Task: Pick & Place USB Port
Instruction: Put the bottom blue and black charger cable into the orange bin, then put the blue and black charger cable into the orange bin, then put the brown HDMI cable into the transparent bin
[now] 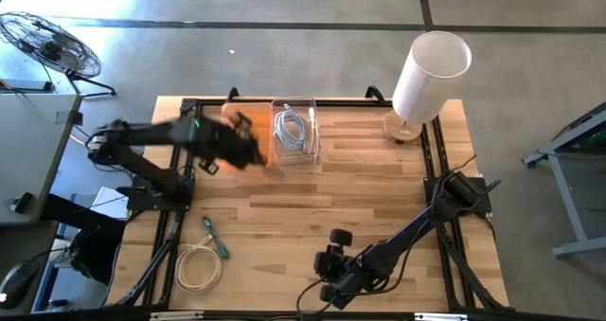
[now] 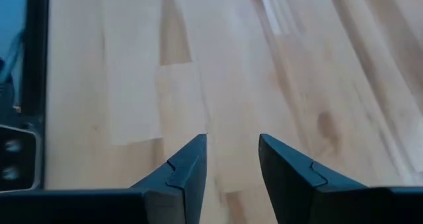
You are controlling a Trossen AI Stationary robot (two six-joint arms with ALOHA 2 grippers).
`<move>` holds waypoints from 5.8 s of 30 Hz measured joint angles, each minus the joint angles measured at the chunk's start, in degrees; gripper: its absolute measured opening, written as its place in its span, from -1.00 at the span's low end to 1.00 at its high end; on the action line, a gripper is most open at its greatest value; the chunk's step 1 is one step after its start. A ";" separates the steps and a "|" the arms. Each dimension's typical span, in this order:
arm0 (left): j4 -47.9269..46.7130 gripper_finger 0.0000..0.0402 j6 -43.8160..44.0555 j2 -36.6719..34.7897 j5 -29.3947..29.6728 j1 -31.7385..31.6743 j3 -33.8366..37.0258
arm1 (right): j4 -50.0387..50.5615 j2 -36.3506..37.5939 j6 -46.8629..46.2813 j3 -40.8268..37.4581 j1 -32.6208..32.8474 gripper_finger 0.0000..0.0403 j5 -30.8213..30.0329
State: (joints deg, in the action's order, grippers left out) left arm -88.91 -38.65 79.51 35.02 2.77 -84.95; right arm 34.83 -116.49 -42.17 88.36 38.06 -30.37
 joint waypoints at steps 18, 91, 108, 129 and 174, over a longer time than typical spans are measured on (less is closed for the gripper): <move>12.03 -0.64 -9.13 4.83 -22.12 -31.86 0.34 | 6.65 0.00 5.18 0.00 -3.72 -0.36 0.60; 31.53 -0.35 50.53 3.42 -38.75 33.63 39.83 | 4.28 0.00 6.66 0.00 -3.91 -0.36 -3.43; 39.83 -0.89 49.31 3.32 -31.44 33.73 45.94 | 3.71 0.00 6.33 0.00 -3.91 -0.36 -3.58; 0.89 -0.89 22.02 -1.81 10.63 17.67 7.62 | 3.48 0.00 6.46 0.00 -3.93 -0.36 -3.87; 24.44 -0.17 0.42 -4.01 -24.51 -33.01 28.85 | 4.58 0.00 6.49 0.00 -3.17 -0.36 -5.09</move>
State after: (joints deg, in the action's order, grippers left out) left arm -64.47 -38.23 75.50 10.51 -30.24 -56.10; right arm 39.42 -116.49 -35.67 88.36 34.89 -35.46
